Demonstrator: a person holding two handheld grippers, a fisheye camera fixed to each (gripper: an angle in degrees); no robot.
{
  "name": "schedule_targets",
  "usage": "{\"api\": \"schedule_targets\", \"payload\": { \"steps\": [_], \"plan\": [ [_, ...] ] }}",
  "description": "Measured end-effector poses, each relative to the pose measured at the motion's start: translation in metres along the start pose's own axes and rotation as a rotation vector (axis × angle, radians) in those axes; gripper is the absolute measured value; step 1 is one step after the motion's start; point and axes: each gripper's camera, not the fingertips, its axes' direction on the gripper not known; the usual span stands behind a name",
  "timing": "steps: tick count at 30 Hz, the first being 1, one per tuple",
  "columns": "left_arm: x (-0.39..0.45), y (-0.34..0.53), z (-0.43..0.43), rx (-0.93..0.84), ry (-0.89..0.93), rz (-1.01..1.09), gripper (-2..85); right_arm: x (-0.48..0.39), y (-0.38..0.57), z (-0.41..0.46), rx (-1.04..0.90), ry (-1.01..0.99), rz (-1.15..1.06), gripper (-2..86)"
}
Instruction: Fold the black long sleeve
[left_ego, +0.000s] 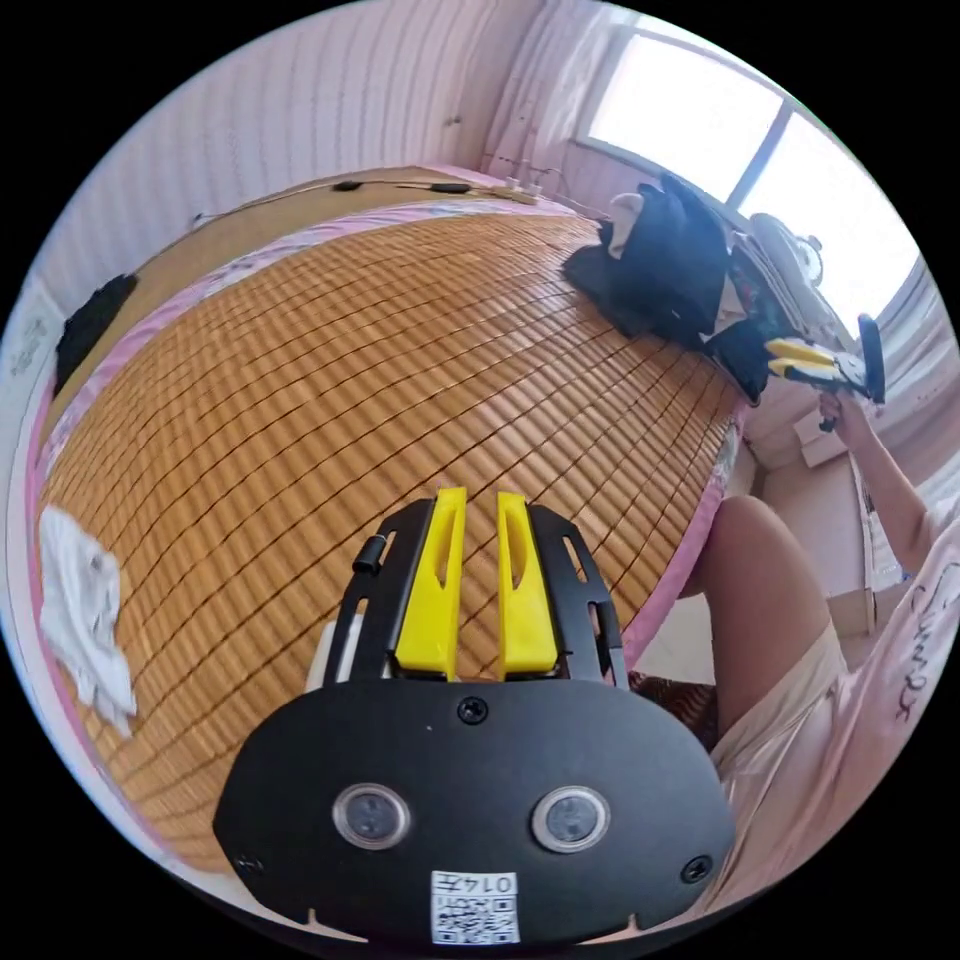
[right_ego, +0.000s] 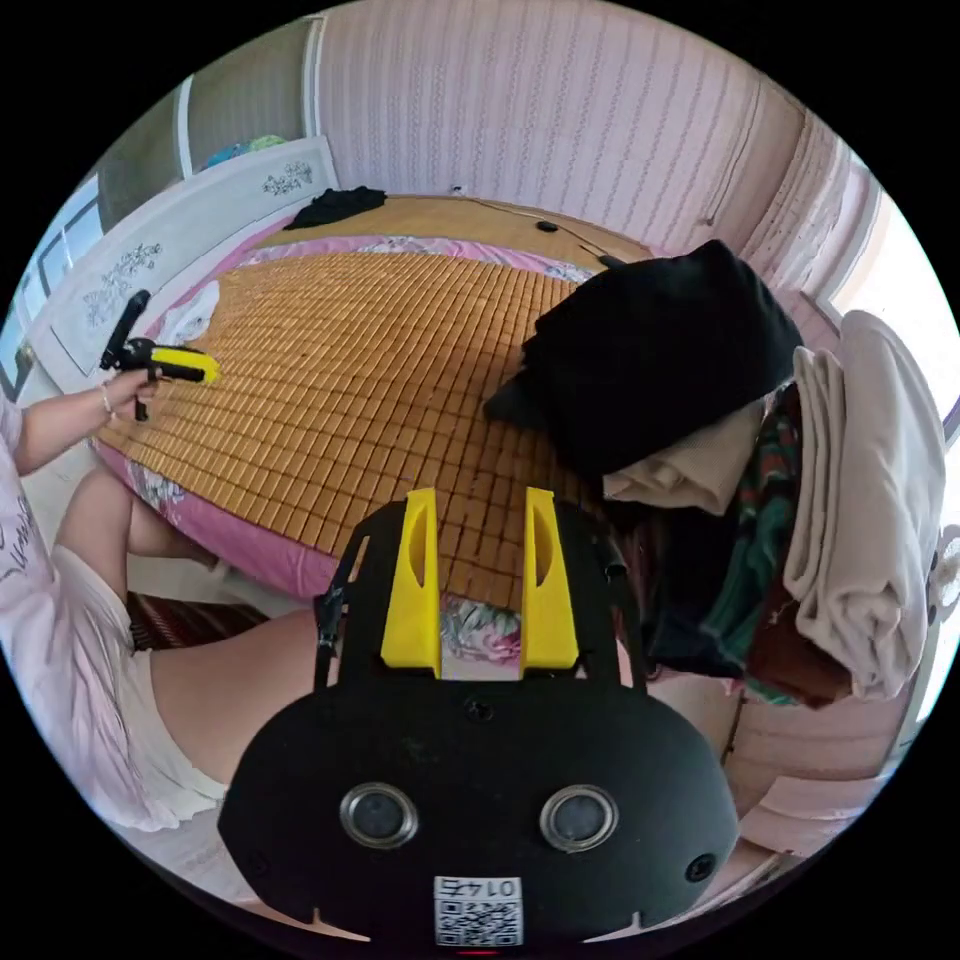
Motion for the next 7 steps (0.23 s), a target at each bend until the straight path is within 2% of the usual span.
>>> {"api": "schedule_targets", "payload": {
  "steps": [3,7],
  "plan": [
    [-0.062,0.074,-0.063,0.024,-0.123,-0.157,6.1,-0.063,-0.027,0.009,-0.021,-0.111,-0.133,10.7],
    [-0.133,0.170,-0.128,0.104,-0.233,-0.340,6.4,-0.163,-0.134,0.016,0.055,-0.366,-0.314,9.5]
  ]
}}
